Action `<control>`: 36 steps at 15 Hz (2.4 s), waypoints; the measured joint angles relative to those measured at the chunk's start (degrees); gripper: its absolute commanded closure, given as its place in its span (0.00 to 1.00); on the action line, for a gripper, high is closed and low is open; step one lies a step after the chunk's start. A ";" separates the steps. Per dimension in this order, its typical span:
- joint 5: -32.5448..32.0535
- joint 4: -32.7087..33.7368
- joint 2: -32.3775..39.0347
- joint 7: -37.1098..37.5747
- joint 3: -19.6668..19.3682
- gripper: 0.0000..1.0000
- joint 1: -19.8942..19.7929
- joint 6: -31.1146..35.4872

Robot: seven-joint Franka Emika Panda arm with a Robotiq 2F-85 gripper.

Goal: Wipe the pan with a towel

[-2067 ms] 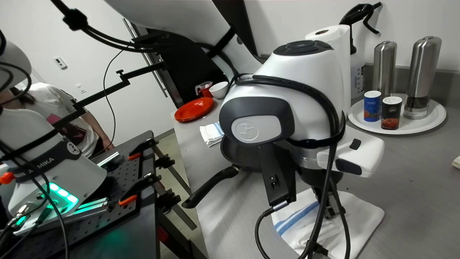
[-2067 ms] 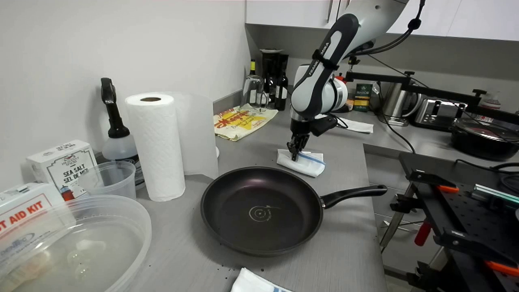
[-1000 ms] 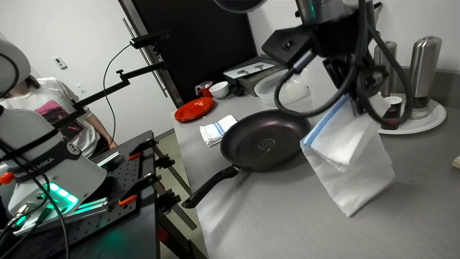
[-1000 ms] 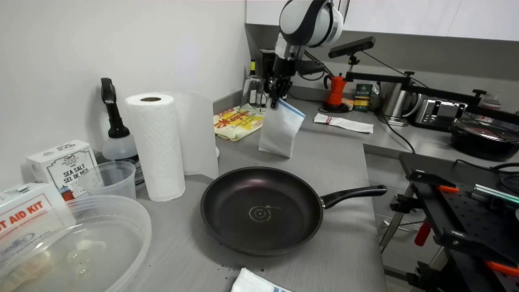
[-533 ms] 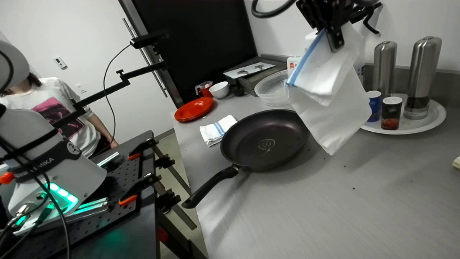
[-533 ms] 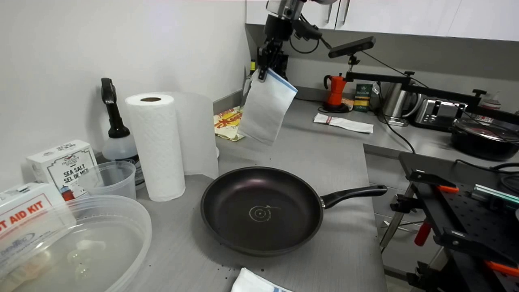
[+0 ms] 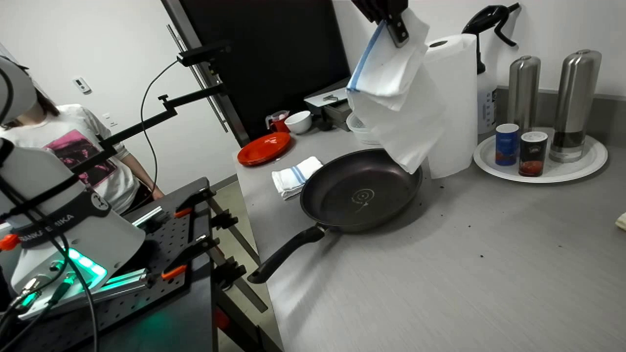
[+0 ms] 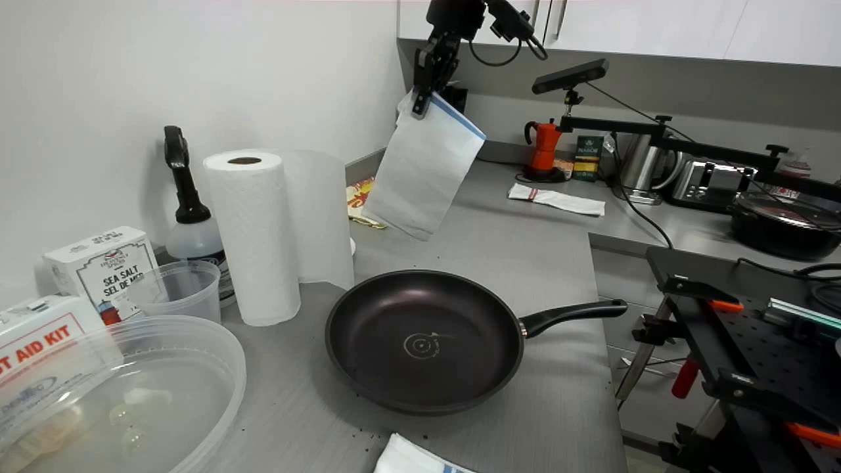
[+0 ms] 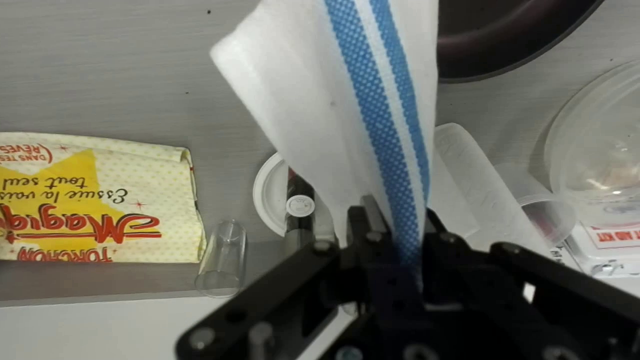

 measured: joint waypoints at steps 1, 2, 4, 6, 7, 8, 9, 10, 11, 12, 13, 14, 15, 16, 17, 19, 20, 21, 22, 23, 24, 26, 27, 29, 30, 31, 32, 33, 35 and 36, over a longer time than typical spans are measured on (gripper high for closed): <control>0.03 -1.54 -0.78 0.00 0.02 0.97 0.78 0.25; 0.21 -3.09 -1.50 0.00 0.06 0.97 1.50 0.30; 1.18 -6.03 -2.74 -0.01 0.17 0.97 2.82 0.30; 2.54 -8.62 -3.70 -0.01 0.23 0.97 3.94 0.66; 3.09 -9.75 -4.09 -0.01 0.23 0.97 4.40 1.22; 3.38 -10.76 -4.38 -0.01 0.23 0.97 4.79 1.99; 3.52 -11.63 -4.56 -0.01 0.22 0.97 5.09 2.75; 3.54 -12.33 -4.66 -0.01 0.19 0.97 5.32 3.39; 3.54 -12.91 -4.71 -0.01 0.15 0.97 5.51 4.03; 3.54 -13.37 -4.72 0.00 0.11 0.97 5.65 4.78; 3.47 -13.81 -4.72 0.00 0.03 0.97 5.77 5.67; 3.28 -14.27 -4.72 0.02 -0.09 0.97 5.90 6.82; 2.91 -14.72 -4.70 0.10 -0.21 0.97 6.02 8.23; 2.03 -15.26 -4.65 0.38 -0.47 0.97 6.19 10.12; 0.52 -15.81 -4.45 1.02 -0.86 0.97 6.37 12.26; -3.72 -16.72 -3.81 3.15 -2.18 0.97 6.86 16.28; -5.74 -17.01 -3.40 4.23 -2.96 0.97 7.08 17.80; -7.54 -17.15 -2.96 5.25 -3.77 0.97 7.28 19.01; -9.07 -17.18 -2.50 6.13 -4.58 0.97 7.53 19.90; -10.50 -17.18 -2.06 7.07 -5.39 0.97 7.84 20.52; -11.85 -17.18 -1.67 8.04 -6.21 0.97 8.25 20.90; -14.13 -17.18 -0.95 9.97 -7.83 0.97 9.30 21.07; -15.08 -17.18 -0.61 10.88 -8.57 0.97 9.90 21.07; -17.31 -17.17 0.10 12.98 -10.30 0.97 11.37 21.10; -18.64 -17.18 0.54 14.12 -11.32 0.97 12.30 21.14; -19.65 -17.17 1.01 15.04 -12.13 0.97 13.12 21.15; -20.31 -17.17 1.54 15.74 -12.67 0.97 13.83 21.15; -20.74 -17.18 2.16 16.23 -13.06 0.97 14.52 21.15; -21.89 -17.18 3.50 17.40 -13.96 0.97 16.17 21.18; -22.46 -17.17 4.24 18.02 -14.46 0.97 17.10 21.23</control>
